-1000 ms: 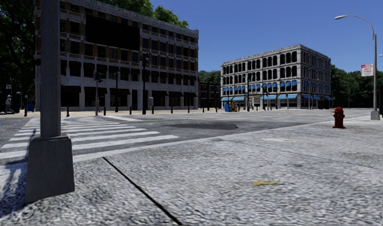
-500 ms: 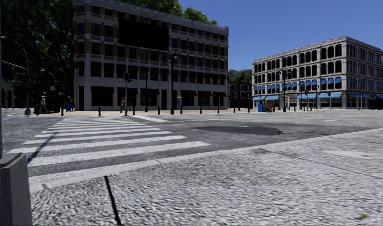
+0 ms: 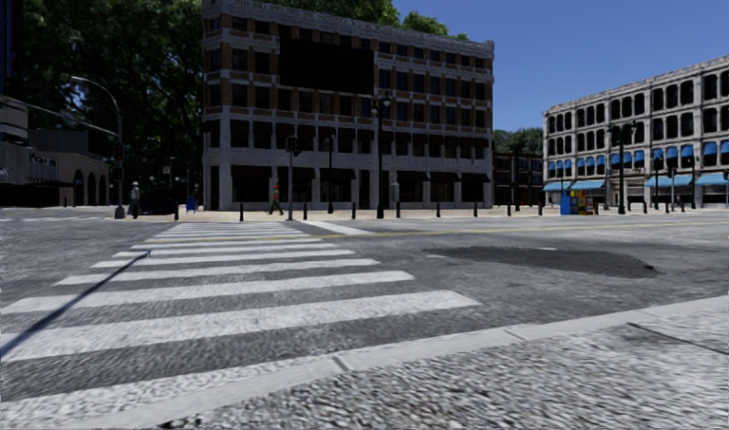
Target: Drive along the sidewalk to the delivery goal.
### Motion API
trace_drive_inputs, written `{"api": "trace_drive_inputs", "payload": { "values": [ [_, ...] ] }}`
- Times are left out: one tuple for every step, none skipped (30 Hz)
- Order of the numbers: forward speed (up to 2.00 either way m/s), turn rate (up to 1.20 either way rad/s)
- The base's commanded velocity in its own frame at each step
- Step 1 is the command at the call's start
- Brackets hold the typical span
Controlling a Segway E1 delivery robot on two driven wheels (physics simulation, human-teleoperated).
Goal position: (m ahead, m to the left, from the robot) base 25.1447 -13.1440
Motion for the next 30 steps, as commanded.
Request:
{"api": "trace_drive_inputs", "payload": {
  "values": [
    [2.00,0.45],
    [2.00,0.45],
    [2.00,0.45],
    [1.92,0.45],
    [1.79,0.45],
    [1.66,0.45],
    [1.57,0.45],
    [1.52,0.45],
    [1.48,0.45],
    [1.48,0.45],
    [1.40,0.45],
    [1.33,0.45],
    [1.29,0.45],
    [1.29,0.45],
    [1.27,0.45],
    [1.27,0.45],
    [1.26,0.45],
    [1.26,0.45],
    [1.26,0.45],
    [1.26,0.45],
    [1.26,0.45],
    [1.26,0.45],
    [1.26,0.45],
    [1.26,0.45],
    [1.26,0.44],
    [1.26,0.35],
    [1.26,0.25],
    [1.26,0.25],
    [1.26,0.00],
    [1.26,0.00]
  ]
}}
